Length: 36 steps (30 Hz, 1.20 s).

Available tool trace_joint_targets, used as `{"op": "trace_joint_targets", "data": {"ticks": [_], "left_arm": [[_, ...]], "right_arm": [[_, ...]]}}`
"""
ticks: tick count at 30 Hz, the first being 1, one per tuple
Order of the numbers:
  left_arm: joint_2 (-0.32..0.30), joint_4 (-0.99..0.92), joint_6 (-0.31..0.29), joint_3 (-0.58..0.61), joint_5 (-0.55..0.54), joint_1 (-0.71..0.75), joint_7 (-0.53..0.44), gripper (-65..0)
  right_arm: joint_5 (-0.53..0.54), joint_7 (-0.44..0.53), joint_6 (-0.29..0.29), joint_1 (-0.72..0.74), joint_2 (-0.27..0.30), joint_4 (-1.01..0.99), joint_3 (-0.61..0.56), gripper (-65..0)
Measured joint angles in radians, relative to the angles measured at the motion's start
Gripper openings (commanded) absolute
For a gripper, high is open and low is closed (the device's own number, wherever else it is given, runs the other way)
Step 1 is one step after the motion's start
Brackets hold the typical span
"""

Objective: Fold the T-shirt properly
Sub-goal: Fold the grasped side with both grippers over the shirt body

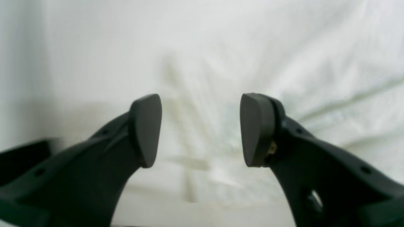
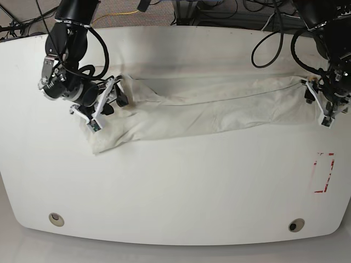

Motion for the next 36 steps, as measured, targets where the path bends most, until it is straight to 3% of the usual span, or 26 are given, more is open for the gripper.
{"op": "trace_joint_targets", "data": {"ticks": [4,6,8,13,15,19,21,32,34,36], "left_arm": [[0.001,-0.086,-0.001,0.003,0.01,0.031,-0.047,-28.5],[-0.002,-0.095,-0.001,0.001,0.044,0.046,-0.064,-28.5],[-0.001,-0.102,-0.001,0.001,0.077,0.067,-0.083,-28.5],[0.005,-0.104,0.0,0.024,0.09,0.099,-0.172,-28.5],[0.002,-0.104,-0.001,0.051,0.093,0.109,-0.173,-28.5],[0.004,-0.105,-0.001,0.065,0.093,0.111,-0.176,-28.5],[0.003,-0.105,-0.001,0.067,0.093,0.109,-0.176,-28.5],[-0.002,-0.105,-0.001,0.089,0.095,0.108,-0.176,-28.5],[-0.001,-0.105,-0.001,0.09,0.113,0.107,-0.177,-28.5],[-0.002,-0.105,-0.001,0.09,0.122,0.107,-0.179,-28.5]], "right_arm": [[0.005,0.005,0.001,-0.018,-0.049,-0.004,-0.092,-19.7],[-0.002,0.01,0.0,-0.032,-0.058,-0.007,-0.101,-16.6],[-0.053,0.008,0.0,-0.046,-0.07,-0.014,-0.1,-18.1],[-0.145,0.042,0.0,-0.048,-0.072,-0.019,-0.104,-33.3],[-0.164,0.057,0.0,-0.048,-0.072,-0.019,-0.122,-46.0],[-0.152,0.055,0.0,-0.054,-0.072,-0.019,-0.133,-62.5],[-0.141,0.054,0.0,-0.057,-0.065,-0.018,-0.155,-65.0],[-0.08,0.057,0.0,-0.219,-0.072,0.151,-0.175,-64.2],[-0.079,0.056,0.0,-0.235,-0.075,0.153,-0.177,-58.5],[-0.061,0.054,0.0,-0.244,-0.07,0.153,-0.176,-47.7]]}}
